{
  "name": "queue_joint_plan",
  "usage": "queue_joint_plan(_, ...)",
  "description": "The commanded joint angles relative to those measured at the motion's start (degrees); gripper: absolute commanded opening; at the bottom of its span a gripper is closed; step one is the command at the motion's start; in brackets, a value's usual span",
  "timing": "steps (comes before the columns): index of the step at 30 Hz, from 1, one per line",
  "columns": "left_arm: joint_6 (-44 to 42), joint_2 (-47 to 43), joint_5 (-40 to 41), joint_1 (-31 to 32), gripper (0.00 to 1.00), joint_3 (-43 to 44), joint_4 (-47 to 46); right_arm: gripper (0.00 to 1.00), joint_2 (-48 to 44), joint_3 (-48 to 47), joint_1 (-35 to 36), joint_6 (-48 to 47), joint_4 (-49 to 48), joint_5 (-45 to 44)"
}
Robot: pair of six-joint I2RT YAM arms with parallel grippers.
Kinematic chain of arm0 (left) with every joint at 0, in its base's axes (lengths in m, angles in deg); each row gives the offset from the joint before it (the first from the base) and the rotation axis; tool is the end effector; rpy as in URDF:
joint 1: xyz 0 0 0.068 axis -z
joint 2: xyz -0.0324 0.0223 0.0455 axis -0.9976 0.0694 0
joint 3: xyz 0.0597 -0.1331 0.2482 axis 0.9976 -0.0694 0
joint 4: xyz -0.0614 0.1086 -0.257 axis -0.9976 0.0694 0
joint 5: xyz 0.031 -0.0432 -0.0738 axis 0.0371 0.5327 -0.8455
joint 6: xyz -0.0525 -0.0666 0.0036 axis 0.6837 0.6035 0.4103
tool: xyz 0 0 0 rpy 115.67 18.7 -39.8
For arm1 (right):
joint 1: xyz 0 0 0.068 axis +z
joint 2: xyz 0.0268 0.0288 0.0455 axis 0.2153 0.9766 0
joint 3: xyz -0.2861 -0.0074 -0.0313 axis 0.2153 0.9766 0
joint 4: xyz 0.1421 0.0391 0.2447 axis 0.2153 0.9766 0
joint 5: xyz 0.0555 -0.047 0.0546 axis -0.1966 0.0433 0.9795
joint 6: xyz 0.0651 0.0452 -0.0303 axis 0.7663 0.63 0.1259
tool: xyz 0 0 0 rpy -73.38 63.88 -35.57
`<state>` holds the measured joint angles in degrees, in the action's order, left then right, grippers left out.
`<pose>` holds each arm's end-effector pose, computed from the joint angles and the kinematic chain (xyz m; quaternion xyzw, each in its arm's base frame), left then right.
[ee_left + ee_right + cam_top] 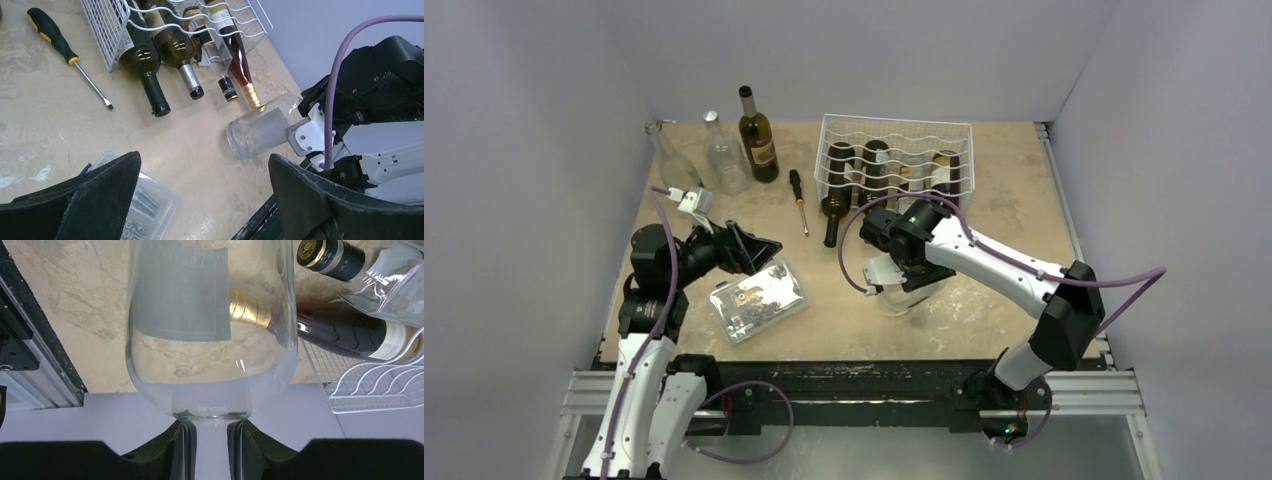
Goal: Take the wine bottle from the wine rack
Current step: Place the wine bottle at the center of the board.
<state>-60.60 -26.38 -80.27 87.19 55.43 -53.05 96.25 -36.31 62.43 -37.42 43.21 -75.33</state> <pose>0.1902 -0.0524 0.3160 0.0397 0.7636 -0.4089 0.4981 0.2113 0.2044 0.2608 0.7696 -0.6035 0.2078 0.0195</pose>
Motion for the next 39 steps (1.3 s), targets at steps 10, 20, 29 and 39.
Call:
queue_joint_plan(10,0.62,-0.64,-1.17,0.09,1.0,-0.32,-2.91,0.51,1.01,-1.63,2.94,2.4,-2.47,2.81)
queue_joint_plan(20,0.6,-0.39,-1.19,0.09,1.0,-0.38,-2.93,0.63,-0.5,-5.35,4.9,2.41,-2.39,5.84)
queue_joint_plan(29,0.6,-0.2,-1.19,0.09,1.0,-0.41,-2.94,0.64,-0.19,-8.8,5.2,2.25,-2.42,7.06)
queue_joint_plan(39,0.6,-0.21,-1.18,0.11,1.0,-0.4,-2.97,0.7,-0.99,-15.17,5.2,1.8,-2.24,12.12)
